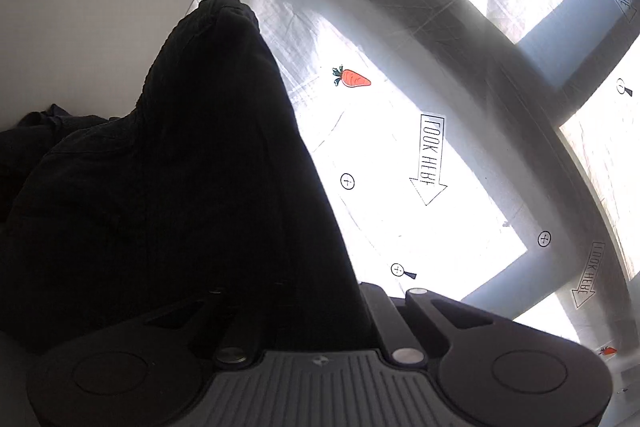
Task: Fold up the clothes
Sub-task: 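Grasp the black cargo pants with the right gripper and lift them from the pile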
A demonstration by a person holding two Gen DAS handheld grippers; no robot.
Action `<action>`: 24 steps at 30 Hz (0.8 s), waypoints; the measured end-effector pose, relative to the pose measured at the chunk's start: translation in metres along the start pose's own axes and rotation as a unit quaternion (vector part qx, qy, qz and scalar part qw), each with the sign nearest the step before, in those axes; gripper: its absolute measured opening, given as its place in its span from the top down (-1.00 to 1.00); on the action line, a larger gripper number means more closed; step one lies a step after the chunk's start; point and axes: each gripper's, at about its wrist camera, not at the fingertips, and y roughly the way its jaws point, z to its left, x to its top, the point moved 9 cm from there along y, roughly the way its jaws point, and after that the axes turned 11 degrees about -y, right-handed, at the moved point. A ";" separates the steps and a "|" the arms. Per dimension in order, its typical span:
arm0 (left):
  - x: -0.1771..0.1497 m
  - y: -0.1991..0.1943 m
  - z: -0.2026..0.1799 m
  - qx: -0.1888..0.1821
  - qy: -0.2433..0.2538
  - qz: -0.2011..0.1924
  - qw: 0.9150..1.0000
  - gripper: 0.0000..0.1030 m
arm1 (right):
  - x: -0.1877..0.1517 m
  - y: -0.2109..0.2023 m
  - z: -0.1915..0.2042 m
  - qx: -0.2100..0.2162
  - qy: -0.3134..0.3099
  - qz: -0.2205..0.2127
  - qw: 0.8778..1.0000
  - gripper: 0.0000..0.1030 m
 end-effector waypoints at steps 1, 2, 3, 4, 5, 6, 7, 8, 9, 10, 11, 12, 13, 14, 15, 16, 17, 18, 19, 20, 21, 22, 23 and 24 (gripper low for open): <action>-0.008 -0.002 -0.023 -0.018 0.013 -0.003 1.000 0.94 | 0.016 -0.008 -0.020 -0.007 0.003 -0.015 1.000 0.85; -0.015 -0.005 -0.044 -0.038 0.019 -0.005 0.999 0.94 | 0.028 -0.014 -0.038 -0.012 0.004 -0.026 1.000 0.84; -0.023 -0.010 -0.067 -0.064 0.020 -0.008 0.998 0.94 | 0.040 -0.020 -0.055 -0.017 0.005 -0.036 0.999 0.85; -0.030 -0.015 -0.086 -0.085 0.019 -0.011 0.996 0.95 | 0.052 -0.026 -0.073 -0.022 0.005 -0.046 0.999 0.85; -0.038 -0.021 -0.100 -0.100 0.020 -0.013 0.995 0.94 | 0.064 -0.032 -0.090 -0.026 0.005 -0.056 0.998 0.84; -0.046 -0.027 -0.113 -0.112 0.023 -0.016 0.993 0.94 | 0.068 -0.040 -0.104 -0.032 -0.001 -0.061 0.998 0.84; -0.057 -0.035 -0.121 -0.116 0.031 -0.020 0.993 0.94 | 0.069 -0.047 -0.115 -0.037 -0.007 -0.062 0.997 0.84; -0.068 -0.042 -0.124 -0.117 0.036 -0.023 0.992 0.94 | 0.066 -0.052 -0.127 -0.040 -0.010 -0.060 0.997 0.84; -0.080 -0.048 -0.121 -0.113 0.038 -0.024 0.993 0.94 | 0.061 -0.054 -0.141 -0.043 -0.011 -0.054 0.998 0.84; -0.093 -0.055 -0.112 -0.104 0.034 -0.024 0.994 0.94 | 0.052 -0.057 -0.154 -0.044 -0.010 -0.045 0.998 0.84; -0.105 -0.060 -0.100 -0.090 0.029 -0.023 0.995 0.94 | 0.042 -0.060 -0.164 -0.044 -0.009 -0.036 0.998 0.84; -0.118 -0.064 -0.083 -0.074 0.023 -0.020 0.997 0.94 | 0.028 -0.063 -0.175 -0.045 -0.009 -0.022 0.999 0.84; -0.133 -0.070 -0.060 -0.052 0.015 -0.015 0.998 0.94 | 0.012 -0.065 -0.185 -0.045 -0.011 -0.007 0.999 0.84; -0.147 -0.076 -0.038 -0.030 0.009 -0.008 0.999 0.94 | -0.004 -0.068 -0.195 -0.046 -0.012 0.009 0.999 0.84; -0.160 -0.083 -0.016 -0.007 0.000 0.001 1.000 0.94 | -0.024 -0.070 -0.205 -0.048 -0.017 0.029 0.998 0.84; -0.173 -0.090 0.007 0.019 -0.010 0.011 1.000 0.94 | -0.042 -0.072 -0.212 -0.052 -0.024 0.049 0.997 0.84; -0.187 -0.098 0.032 0.046 -0.021 0.022 0.998 0.94 | -0.058 -0.074 -0.219 -0.055 -0.030 0.066 0.996 0.84; -0.202 -0.107 0.057 0.074 -0.031 0.031 0.996 0.93 | -0.079 -0.076 -0.227 -0.062 -0.039 0.088 0.993 0.84; -0.216 -0.113 0.078 0.100 -0.036 0.039 0.994 0.93 | -0.097 -0.080 -0.236 -0.068 -0.044 0.107 0.991 0.84; -0.225 -0.119 0.095 0.121 -0.041 0.047 0.991 0.93 | -0.111 -0.083 -0.243 -0.073 -0.045 0.122 0.989 0.84; -0.231 -0.126 0.116 0.142 -0.048 0.053 0.987 0.93 | -0.125 -0.086 -0.250 -0.077 -0.046 0.139 0.986 0.84; -0.233 -0.133 0.142 0.159 -0.055 0.059 0.984 0.92 | -0.136 -0.088 -0.255 -0.080 -0.048 0.152 0.984 0.83; -0.227 -0.142 0.170 0.168 -0.056 0.063 0.982 0.92 | -0.146 -0.089 -0.259 -0.083 -0.051 0.164 0.982 0.83; -0.226 -0.157 0.177 0.175 -0.048 0.065 0.981 0.90 | -0.156 -0.090 -0.263 -0.087 -0.058 0.176 0.979 0.83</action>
